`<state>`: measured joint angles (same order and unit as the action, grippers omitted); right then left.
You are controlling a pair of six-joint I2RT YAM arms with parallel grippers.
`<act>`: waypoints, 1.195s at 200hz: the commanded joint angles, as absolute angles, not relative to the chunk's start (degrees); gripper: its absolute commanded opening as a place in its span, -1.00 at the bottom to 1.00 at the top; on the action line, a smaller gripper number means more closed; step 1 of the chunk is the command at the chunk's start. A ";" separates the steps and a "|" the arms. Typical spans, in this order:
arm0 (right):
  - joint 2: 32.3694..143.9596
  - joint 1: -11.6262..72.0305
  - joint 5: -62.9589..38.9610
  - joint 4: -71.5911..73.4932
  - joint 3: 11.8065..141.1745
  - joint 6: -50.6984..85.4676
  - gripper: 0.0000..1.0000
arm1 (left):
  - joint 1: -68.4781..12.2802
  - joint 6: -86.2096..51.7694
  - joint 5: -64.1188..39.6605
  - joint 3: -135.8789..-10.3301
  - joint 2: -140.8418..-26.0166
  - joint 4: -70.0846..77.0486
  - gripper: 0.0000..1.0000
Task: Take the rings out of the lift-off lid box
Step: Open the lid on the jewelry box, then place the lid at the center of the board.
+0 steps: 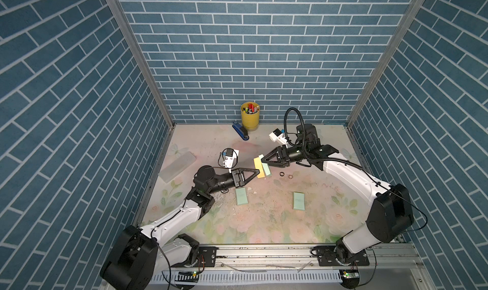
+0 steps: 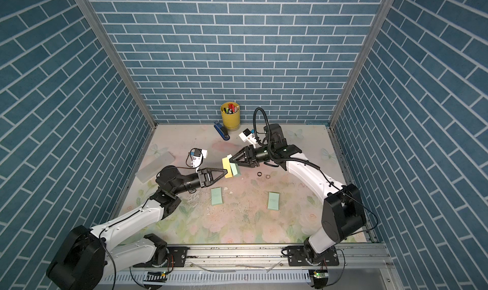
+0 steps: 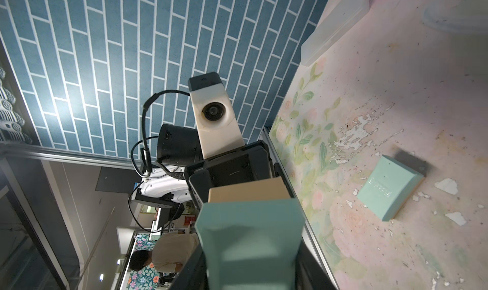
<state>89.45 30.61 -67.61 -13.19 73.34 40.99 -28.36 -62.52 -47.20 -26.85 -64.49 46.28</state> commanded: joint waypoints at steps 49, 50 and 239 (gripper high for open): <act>88.05 28.67 -64.75 -24.47 75.99 33.97 -0.07 | -28.24 -60.35 -47.04 -26.57 -63.47 46.08 -0.14; 88.06 28.66 -64.54 -24.98 76.09 33.60 -0.07 | -28.23 -60.32 -47.03 -26.55 -63.42 46.02 -0.14; 97.63 40.47 -9.89 -35.47 60.52 35.42 -0.07 | -28.04 -50.94 -43.51 -30.66 -60.25 27.52 -0.11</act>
